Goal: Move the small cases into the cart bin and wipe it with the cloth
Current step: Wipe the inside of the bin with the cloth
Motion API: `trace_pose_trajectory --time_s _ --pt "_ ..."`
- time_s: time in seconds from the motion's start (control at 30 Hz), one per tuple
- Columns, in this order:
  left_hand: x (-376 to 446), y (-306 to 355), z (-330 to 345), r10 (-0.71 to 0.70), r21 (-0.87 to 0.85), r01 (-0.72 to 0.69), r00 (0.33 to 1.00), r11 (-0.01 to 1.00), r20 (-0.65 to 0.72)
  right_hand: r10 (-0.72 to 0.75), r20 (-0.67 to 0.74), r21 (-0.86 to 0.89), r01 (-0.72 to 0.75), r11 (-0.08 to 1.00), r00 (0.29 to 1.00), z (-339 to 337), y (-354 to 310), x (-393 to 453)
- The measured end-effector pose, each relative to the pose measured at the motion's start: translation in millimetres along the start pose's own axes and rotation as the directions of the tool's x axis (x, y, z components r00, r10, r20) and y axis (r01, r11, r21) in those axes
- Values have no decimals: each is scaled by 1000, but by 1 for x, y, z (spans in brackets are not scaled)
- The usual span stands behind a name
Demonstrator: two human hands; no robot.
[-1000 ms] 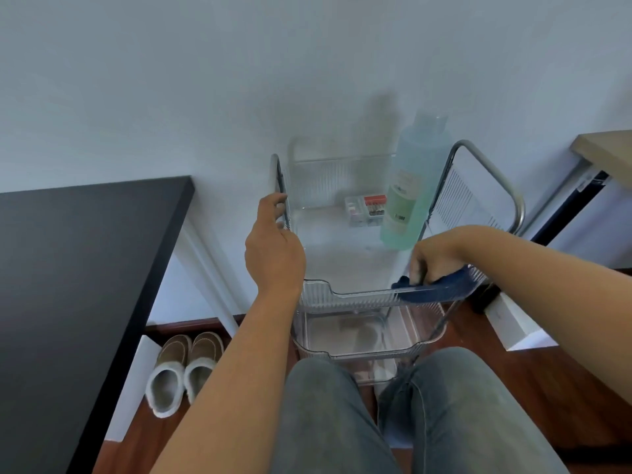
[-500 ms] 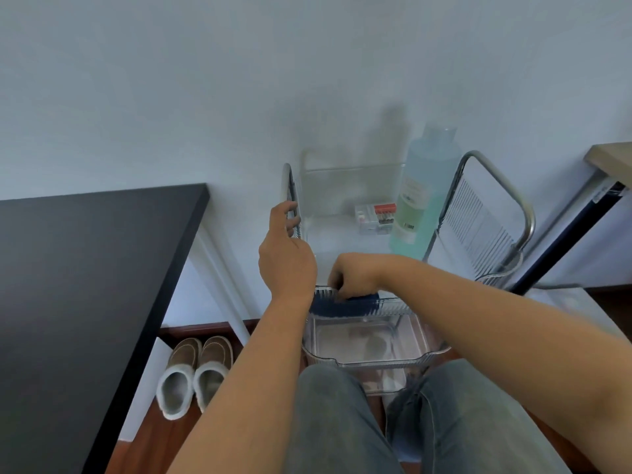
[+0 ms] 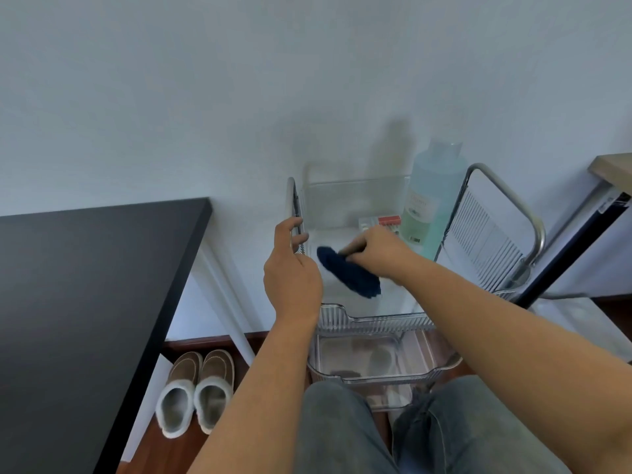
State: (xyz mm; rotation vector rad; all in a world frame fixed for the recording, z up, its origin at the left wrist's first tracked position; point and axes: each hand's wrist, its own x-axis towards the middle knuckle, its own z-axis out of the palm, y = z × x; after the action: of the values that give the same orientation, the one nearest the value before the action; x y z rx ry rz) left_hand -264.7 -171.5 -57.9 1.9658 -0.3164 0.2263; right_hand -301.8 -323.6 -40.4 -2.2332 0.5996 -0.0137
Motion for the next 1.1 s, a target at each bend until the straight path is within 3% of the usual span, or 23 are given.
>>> trace_pose_trajectory --time_s 0.07,0.17,0.27,0.37,0.53,0.63,0.8,0.9,1.1 --pt "0 -1 0 6 -9 -6 1000 1000 -3 -41 -64 -134 32 991 997 -3 -12 19" --pt "0 -1 0 8 -9 -8 1000 1000 -2 -70 -37 -322 55 945 997 16 -21 40" --pt "0 1 0 -18 -13 18 1000 1000 11 -22 151 -430 85 899 988 53 -7 48" --pt "0 1 0 -22 -9 22 1000 1000 13 82 305 -664 151 733 949 73 6 57" --pt "1 2 0 -25 -1 25 1000 1000 8 -52 421 -649 341 680 906 67 -2 40" --pt "1 -1 0 -4 -13 4 1000 1000 3 -115 528 -609 470 639 841 66 2 14" --pt "1 -1 0 11 3 -11 1000 1000 -3 -79 605 -514 464 721 792 38 21 4" --pt "3 -2 -1 11 -2 -11 1000 1000 12 -39 649 -537 494 684 760 14 34 5" --pt "3 -2 1 2 -7 -2 1000 1000 2 -24 428 -659 330 676 903 8 50 12"
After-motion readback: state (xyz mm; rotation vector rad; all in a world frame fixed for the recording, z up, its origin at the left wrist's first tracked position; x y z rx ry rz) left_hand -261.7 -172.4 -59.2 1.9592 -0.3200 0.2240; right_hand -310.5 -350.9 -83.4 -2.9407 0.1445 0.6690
